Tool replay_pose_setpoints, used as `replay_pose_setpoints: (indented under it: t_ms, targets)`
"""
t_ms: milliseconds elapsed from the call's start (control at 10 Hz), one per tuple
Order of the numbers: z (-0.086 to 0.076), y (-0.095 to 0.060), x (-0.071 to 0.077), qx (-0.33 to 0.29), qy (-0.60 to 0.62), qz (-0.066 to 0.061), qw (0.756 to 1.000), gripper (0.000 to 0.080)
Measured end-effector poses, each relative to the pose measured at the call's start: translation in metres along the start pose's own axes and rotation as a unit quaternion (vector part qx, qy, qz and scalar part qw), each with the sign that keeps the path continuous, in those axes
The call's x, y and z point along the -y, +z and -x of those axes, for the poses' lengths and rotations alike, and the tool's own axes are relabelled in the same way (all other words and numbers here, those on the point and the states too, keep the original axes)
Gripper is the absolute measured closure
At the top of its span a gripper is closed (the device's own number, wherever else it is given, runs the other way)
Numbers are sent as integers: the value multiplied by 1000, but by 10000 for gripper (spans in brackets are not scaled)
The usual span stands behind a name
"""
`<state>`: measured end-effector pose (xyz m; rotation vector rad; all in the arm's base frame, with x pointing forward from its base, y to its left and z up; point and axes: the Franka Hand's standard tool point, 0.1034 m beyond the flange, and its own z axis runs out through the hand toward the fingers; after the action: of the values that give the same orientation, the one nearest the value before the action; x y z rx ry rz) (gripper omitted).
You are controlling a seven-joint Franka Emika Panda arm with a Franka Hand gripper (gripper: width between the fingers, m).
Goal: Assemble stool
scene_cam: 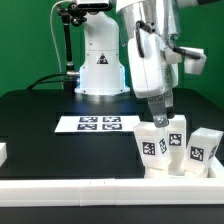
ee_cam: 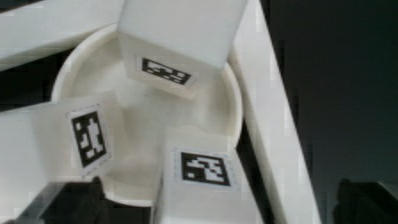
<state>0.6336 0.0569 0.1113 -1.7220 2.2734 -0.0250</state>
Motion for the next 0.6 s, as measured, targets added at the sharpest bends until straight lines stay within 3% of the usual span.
replay_pose_setpoints:
  t_ms: [300,400,600]
  targets:
    - [0,3,-1,-2,-72,3,997,151]
    - [2,5,-3,-9,-143,16,990,151]
    - [3,3,0,-13,-276,25,961,151]
